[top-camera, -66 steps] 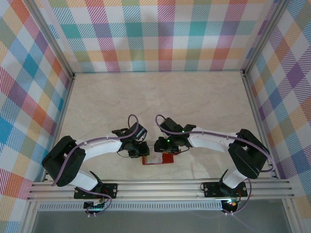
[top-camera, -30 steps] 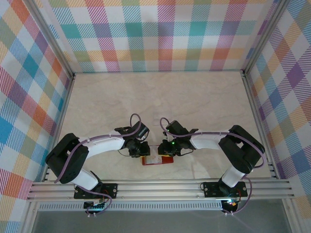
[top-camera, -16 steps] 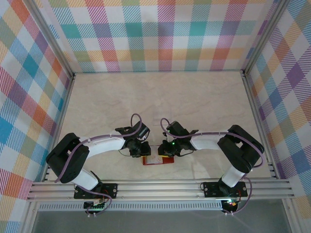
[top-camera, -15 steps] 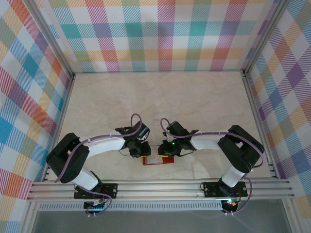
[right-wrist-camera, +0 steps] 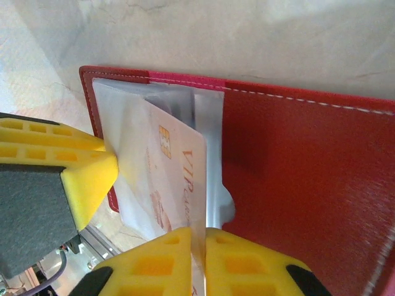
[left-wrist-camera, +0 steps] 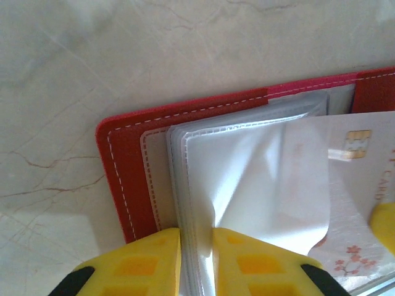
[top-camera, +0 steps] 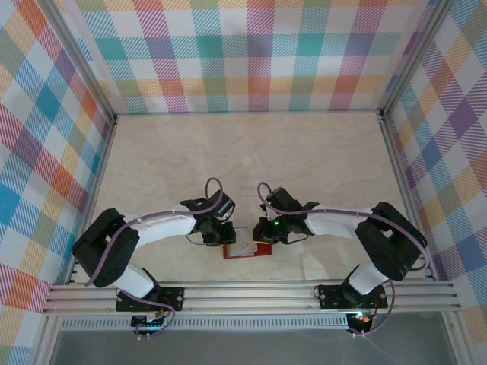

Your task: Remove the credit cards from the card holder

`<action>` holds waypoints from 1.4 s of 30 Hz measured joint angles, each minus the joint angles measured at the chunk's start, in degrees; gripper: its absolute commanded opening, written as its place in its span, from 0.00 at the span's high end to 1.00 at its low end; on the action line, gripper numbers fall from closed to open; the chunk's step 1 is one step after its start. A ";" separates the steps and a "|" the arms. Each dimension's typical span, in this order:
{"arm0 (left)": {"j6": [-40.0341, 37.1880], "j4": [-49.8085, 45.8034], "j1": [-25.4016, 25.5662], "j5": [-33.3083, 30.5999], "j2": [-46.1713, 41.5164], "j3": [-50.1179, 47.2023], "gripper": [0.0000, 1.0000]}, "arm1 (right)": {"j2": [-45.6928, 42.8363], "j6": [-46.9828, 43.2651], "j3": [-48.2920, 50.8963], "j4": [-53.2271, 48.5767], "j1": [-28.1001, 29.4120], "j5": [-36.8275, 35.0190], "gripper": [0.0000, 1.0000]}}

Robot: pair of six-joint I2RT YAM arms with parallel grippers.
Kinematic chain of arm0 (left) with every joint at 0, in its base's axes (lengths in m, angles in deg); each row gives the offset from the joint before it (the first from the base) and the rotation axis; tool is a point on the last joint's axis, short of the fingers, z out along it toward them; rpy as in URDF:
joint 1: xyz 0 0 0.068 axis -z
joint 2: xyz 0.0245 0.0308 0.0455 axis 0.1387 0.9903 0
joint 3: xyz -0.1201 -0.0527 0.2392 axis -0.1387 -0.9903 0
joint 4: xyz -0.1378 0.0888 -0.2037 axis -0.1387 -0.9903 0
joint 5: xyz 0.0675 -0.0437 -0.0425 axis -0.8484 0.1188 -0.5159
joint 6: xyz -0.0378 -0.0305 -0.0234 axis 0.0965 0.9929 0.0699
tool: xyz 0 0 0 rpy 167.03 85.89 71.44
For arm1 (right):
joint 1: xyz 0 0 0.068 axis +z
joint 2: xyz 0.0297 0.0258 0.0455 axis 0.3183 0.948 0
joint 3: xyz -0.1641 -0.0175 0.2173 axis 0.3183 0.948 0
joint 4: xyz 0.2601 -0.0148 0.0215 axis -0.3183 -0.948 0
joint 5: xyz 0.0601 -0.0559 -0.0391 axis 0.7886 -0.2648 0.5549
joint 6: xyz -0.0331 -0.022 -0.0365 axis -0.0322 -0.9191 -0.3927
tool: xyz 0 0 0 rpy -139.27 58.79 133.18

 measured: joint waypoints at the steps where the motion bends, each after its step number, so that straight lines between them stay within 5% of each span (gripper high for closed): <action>1: 0.00 -0.15 0.00 -0.24 -0.07 0.00 0.80 | -0.57 -0.17 0.04 -0.52 -0.11 -0.31 0.88; 22: -0.09 -3.93 0.00 -3.63 -5.70 1.16 0.78 | -13.94 -6.99 -5.09 -13.60 -0.63 -7.10 0.94; 42: -0.92 -5.64 0.00 -8.39 -14.40 0.42 0.77 | -12.20 -57.07 -17.05 -20.61 -1.60 -6.73 1.00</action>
